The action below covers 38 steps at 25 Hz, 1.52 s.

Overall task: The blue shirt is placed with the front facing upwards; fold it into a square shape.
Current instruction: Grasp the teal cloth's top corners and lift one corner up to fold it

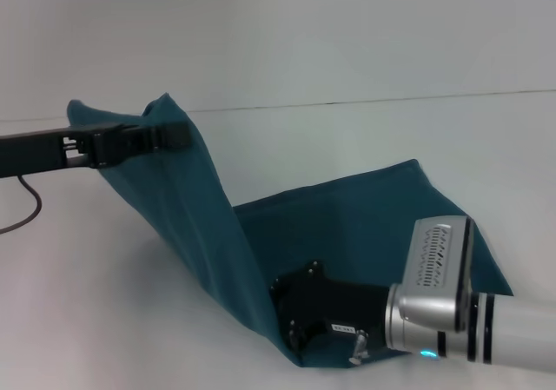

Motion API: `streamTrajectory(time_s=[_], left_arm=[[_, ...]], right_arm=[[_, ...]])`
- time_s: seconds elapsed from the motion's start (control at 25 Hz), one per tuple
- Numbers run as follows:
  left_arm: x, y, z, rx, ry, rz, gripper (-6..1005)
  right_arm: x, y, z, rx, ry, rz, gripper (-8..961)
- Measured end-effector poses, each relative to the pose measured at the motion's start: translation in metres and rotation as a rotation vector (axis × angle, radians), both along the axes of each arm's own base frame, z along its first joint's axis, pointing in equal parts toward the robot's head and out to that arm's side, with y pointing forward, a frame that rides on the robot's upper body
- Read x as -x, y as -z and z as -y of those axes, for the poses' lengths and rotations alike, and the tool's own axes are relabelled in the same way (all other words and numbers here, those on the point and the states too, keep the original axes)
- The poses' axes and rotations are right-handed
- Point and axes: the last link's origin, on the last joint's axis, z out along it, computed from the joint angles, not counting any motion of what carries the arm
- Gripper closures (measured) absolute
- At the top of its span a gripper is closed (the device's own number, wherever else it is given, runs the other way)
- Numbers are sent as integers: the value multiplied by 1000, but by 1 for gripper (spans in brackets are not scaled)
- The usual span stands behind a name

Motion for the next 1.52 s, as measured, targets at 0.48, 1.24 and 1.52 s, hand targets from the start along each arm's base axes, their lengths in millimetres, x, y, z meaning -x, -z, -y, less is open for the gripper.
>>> streamTrajectory(time_s=[0.48,1.24,1.52], left_arm=[[-12,9,-2,17,51,-10,980],[-25,27,2,43,107,2,980],[-36,34,2,46,129,38,980]], right_arm=[[26,21,-13,32,-22,73,954],[44,33,-26,10,13,113,954],[17,10,-31,-66,123,40,955]])
